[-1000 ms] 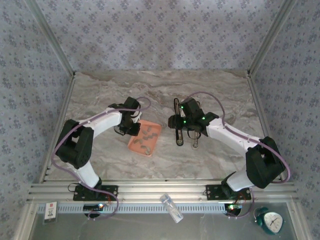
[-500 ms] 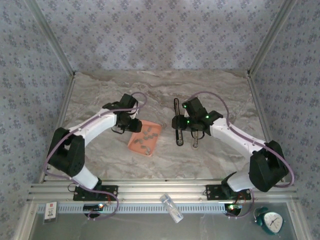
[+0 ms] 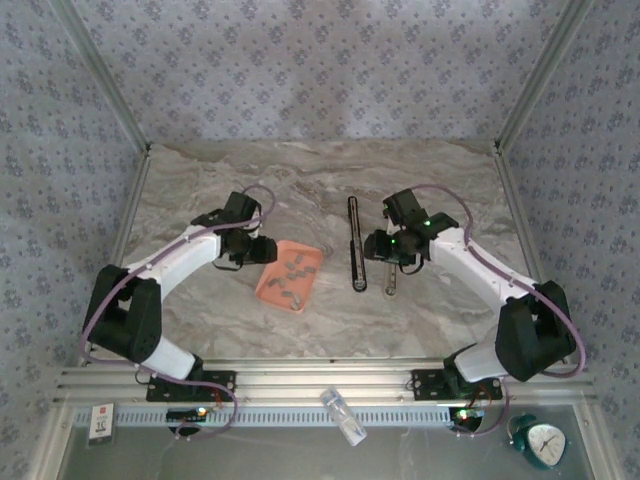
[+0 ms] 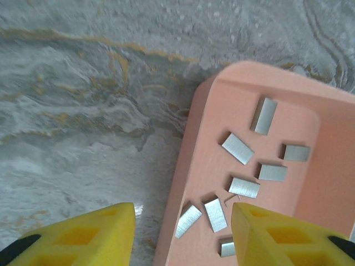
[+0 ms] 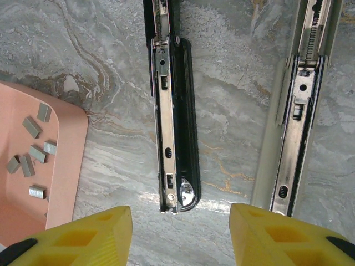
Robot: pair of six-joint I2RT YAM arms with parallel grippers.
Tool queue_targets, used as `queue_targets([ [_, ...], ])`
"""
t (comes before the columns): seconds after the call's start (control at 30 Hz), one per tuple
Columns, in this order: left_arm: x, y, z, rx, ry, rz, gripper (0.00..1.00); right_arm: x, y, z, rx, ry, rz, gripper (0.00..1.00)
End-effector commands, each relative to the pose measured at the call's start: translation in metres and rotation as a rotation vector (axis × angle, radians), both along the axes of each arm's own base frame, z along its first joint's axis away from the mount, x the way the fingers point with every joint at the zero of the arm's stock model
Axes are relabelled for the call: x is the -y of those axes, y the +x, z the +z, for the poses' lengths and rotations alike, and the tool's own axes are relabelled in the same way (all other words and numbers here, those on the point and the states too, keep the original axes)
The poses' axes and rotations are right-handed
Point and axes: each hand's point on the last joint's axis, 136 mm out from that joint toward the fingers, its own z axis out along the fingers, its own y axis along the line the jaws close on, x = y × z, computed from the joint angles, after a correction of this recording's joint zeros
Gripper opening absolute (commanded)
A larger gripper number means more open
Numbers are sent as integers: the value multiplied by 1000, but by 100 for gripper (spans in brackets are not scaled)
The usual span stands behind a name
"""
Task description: Load the staples into the stapler
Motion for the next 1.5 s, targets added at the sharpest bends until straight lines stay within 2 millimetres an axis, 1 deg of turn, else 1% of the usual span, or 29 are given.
queue_targets([
  [0.0, 7, -8, -18, -65, -44, 22, 48, -4, 1, 7, 3, 4, 34, 51],
  [0.2, 10, -7, -35, -104, -44, 44, 39, -11, -1, 1, -2, 38, 34, 51],
  [0.4, 10, -1, -42, -111, -40, 79, 28, -14, 1, 1, 5, 52, 34, 51],
  [0.6, 13, 13, -37, -81, -54, 125, 20, -15, 0, 1, 1, 60, 35, 51],
  [0.8, 19, 30, -32, -54, -73, 159, 16, -16, 2, -1, -4, 64, 31, 51],
  [0.97, 24, 40, -32, -47, -77, 167, 16, -16, 5, -3, -5, 52, 27, 51],
  [1.03, 27, 43, -32, -47, -83, 171, 15, -20, 12, 1, 20, 62, 28, 51],
  [1.2, 33, 47, -30, -42, -93, 168, 15, -24, 15, 3, 22, 64, 35, 51],
  [1.33, 31, 49, -16, -12, -100, 167, 23, -32, 19, 10, 31, 67, 45, 50],
  [1.37, 29, 49, -11, -4, -103, 170, 25, -37, 22, 13, 39, 66, 53, 50],
  [1.4, 28, 50, -5, 5, -105, 171, 28, -38, 18, 13, 20, 49, 66, 50],
  [1.47, 23, 51, 7, 31, -113, 175, 34, -45, 21, 18, 25, 31, 95, 50],
])
